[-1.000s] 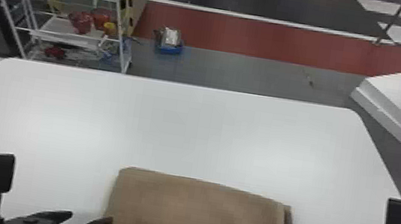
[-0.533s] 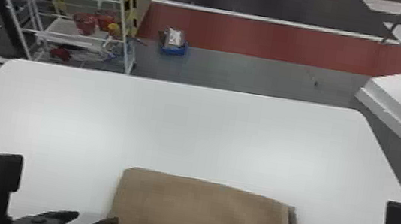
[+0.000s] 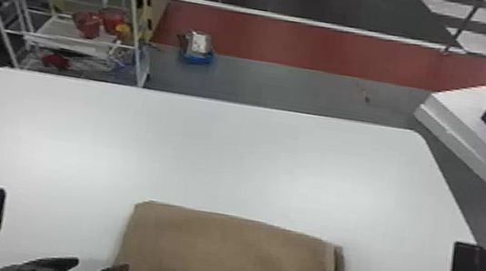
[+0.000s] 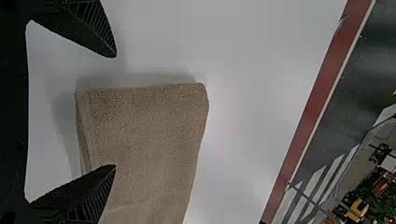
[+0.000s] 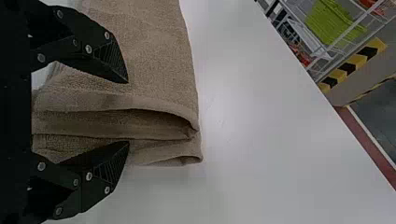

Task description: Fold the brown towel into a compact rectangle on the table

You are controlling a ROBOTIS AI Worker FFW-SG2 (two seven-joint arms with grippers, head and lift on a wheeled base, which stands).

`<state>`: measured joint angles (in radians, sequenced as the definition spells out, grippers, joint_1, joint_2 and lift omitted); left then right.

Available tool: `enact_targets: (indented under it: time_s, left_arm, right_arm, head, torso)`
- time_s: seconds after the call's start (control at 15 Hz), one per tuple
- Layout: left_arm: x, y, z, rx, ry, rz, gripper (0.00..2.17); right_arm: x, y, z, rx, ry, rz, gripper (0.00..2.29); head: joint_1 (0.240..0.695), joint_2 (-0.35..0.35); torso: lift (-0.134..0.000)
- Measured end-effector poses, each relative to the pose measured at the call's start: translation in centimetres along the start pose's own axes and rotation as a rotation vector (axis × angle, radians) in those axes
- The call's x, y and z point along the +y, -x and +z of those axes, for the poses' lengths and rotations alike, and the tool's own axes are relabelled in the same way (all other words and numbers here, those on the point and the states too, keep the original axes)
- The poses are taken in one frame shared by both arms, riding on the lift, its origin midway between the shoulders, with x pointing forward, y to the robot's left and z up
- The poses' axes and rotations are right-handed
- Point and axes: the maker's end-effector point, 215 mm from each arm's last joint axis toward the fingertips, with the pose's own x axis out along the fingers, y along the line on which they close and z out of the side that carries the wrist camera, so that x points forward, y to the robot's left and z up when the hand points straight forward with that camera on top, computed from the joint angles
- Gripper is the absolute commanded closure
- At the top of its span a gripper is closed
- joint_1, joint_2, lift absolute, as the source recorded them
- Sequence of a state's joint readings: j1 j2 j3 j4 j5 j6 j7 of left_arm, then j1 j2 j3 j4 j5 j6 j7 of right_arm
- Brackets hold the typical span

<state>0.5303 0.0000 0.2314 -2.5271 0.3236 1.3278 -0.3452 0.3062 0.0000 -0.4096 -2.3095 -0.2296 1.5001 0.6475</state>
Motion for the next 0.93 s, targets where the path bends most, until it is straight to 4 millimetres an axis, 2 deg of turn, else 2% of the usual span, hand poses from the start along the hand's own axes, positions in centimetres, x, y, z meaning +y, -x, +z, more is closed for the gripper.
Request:
enact_targets:
  time_s: [0.27,0.53,0.67,0.93]
  left_arm:
    - [-0.1,0.1,-0.1,0.002,0.002,-0.005,0.03]
    - [0.0,0.1,-0.2,0.003,0.004,-0.007,0.03]
    - [0.0,0.2,-0.2,0.003,0.005,-0.006,0.03]
    - [0.1,0.1,-0.2,0.001,0.005,-0.007,0.03]
  right_arm:
    - [-0.7,-0.7,0.4,0.004,-0.011,-0.009,0.5]
    - [-0.5,-1.6,0.1,0.03,-0.019,-0.006,0.52]
    - [-0.2,-1.7,-0.2,0.041,-0.023,0.0,0.76]
    - [0.4,-1.6,-0.5,0.054,-0.027,0.013,0.77]
  head:
    - [0.695,-0.087]
    - [0.695,-0.076]
    - [0.695,-0.067]
    - [0.695,-0.059]
  torso:
    - [-0.123]
    - [-0.123]
    - [-0.123]
    - [-0.123]
